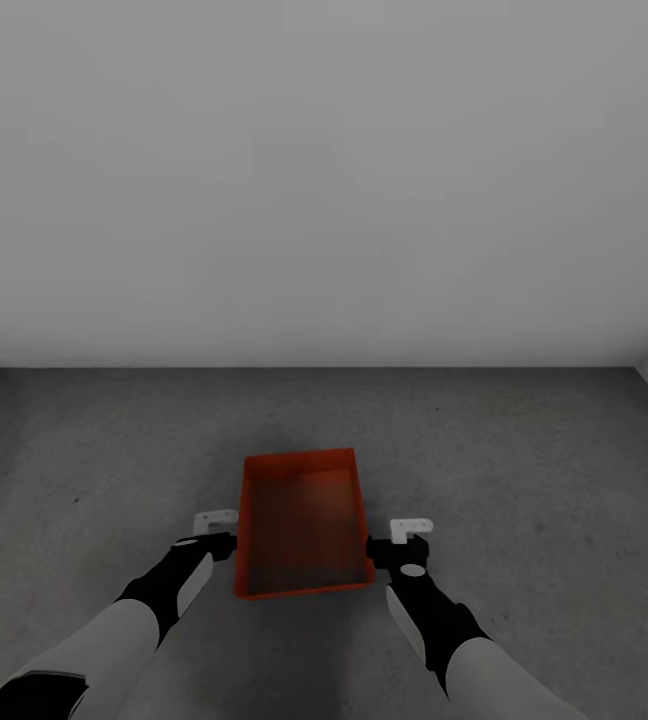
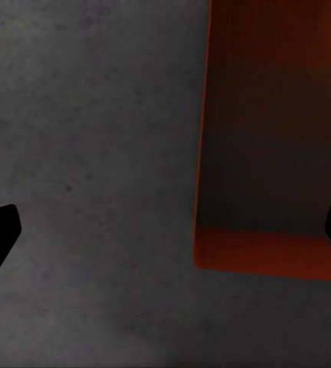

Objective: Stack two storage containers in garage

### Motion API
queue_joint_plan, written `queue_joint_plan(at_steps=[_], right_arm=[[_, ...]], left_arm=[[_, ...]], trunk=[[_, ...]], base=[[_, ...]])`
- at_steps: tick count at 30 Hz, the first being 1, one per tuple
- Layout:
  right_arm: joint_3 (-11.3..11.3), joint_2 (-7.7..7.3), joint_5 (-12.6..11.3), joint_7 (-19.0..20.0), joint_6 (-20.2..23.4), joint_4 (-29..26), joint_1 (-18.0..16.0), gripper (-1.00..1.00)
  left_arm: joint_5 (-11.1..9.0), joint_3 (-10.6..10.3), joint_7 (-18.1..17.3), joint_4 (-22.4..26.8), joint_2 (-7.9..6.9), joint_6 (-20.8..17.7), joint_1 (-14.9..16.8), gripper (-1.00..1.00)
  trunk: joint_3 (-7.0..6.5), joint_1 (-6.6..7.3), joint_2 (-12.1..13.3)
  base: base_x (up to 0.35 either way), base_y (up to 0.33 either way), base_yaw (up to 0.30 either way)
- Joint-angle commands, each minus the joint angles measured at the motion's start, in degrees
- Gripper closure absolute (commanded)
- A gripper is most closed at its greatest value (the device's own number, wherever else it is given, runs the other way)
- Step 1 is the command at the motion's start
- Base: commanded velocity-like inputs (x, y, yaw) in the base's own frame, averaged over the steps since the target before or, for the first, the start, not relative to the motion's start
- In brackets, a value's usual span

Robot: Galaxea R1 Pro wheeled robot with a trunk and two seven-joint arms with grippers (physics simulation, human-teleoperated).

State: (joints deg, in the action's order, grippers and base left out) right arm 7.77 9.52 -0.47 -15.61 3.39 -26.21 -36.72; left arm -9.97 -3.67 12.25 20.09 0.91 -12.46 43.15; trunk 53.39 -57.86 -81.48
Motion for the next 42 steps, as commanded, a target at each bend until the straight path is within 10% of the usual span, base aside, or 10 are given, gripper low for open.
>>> queue_joint_plan(at_steps=[1, 42], right_arm=[[0.41, -0.1, -0.05, -0.43, 0.37, -0.07, -0.02, -1.0], [0.4, -0.12, -0.05, -0.38, 0.47, 0.0, -0.02, -1.0]], left_arm=[[-0.57, -0.4, 0.41, 0.12, -0.03, -0.29, 0.0, -1.0], [-0.57, -0.37, 0.41, -0.67, -0.37, -0.28, 0.0, -1.0]], trunk=[[-0.15, 0.23, 0.4], [-7.51, 9.23, 16.84]], base=[[0.0, 0.0, 0.0], [0.0, 0.0, 0.0]])
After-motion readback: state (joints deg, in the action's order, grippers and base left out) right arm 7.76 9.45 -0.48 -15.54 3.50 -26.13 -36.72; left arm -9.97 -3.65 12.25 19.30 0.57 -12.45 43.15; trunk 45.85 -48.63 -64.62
